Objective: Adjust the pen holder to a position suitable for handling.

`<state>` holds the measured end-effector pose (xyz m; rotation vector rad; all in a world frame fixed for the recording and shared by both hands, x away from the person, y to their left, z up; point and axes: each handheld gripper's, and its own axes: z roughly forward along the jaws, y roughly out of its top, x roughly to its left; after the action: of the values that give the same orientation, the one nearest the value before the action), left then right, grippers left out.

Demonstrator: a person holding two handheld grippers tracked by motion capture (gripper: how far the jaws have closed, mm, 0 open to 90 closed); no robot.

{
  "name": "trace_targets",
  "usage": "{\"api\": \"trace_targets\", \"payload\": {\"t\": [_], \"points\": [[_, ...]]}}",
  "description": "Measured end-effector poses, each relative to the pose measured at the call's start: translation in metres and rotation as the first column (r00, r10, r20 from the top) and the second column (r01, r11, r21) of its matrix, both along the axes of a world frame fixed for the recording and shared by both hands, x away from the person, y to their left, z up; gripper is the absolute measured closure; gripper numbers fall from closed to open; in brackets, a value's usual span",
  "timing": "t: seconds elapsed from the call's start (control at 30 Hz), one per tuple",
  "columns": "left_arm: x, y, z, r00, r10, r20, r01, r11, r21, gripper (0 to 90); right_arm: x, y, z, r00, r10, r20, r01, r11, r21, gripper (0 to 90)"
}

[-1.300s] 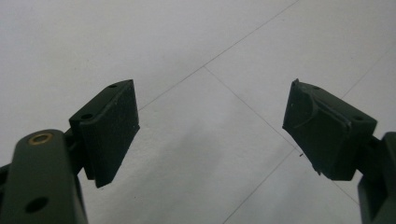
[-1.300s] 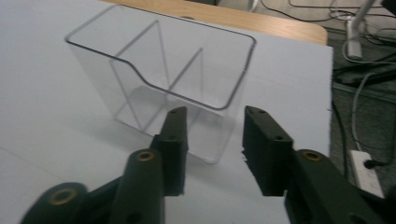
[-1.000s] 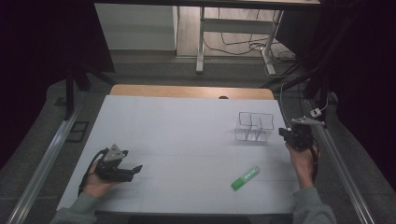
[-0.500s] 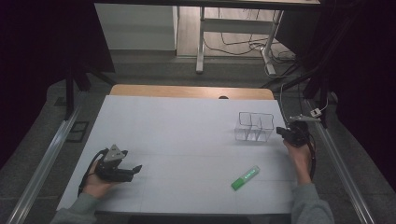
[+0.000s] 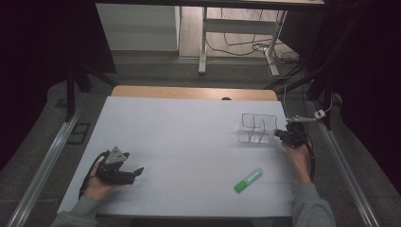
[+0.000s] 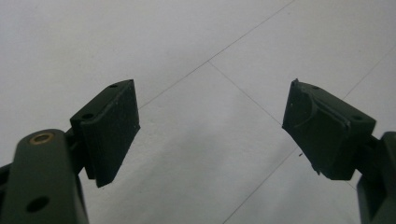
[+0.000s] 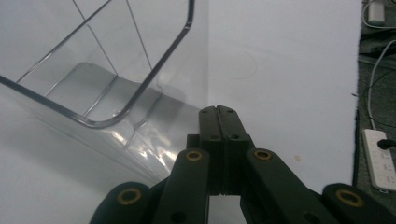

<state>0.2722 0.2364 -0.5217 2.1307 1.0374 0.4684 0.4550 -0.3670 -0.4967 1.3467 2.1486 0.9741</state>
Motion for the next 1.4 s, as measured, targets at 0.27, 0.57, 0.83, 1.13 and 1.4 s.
{"api": "trace_targets", "payload": {"t": [0.27,0.57,0.83,1.13,1.4], "points": [[0.000,0.000,-0.001,1.0000,-0.003,-0.001,0.003,1.0000,0.002,18.2,0.001,0.002,-0.003,1.0000,0.010,-0.002,-0.010,1.000,0.007,89.3],[0.001,0.000,-0.001,1.0000,0.000,-0.003,0.000,1.0000,0.003,18.2,0.003,0.015,-0.006,0.9995,0.031,-0.006,-0.031,1.000,-0.003,89.4],[0.002,0.001,-0.001,1.0000,-0.001,-0.007,0.001,1.0000,0.005,18.2,0.005,0.030,-0.006,0.9988,0.050,-0.006,-0.050,0.999,-0.005,89.3],[0.002,0.000,-0.002,1.0000,-0.001,-0.006,0.001,1.0000,0.010,18.2,0.007,0.044,-0.006,0.9967,0.081,-0.007,-0.081,0.997,-0.001,89.3],[0.002,0.000,-0.002,1.0000,-0.003,-0.008,0.004,0.9999,0.012,18.2,0.007,0.059,-0.005,0.9933,0.115,-0.006,-0.115,0.993,0.006,89.3]]}}
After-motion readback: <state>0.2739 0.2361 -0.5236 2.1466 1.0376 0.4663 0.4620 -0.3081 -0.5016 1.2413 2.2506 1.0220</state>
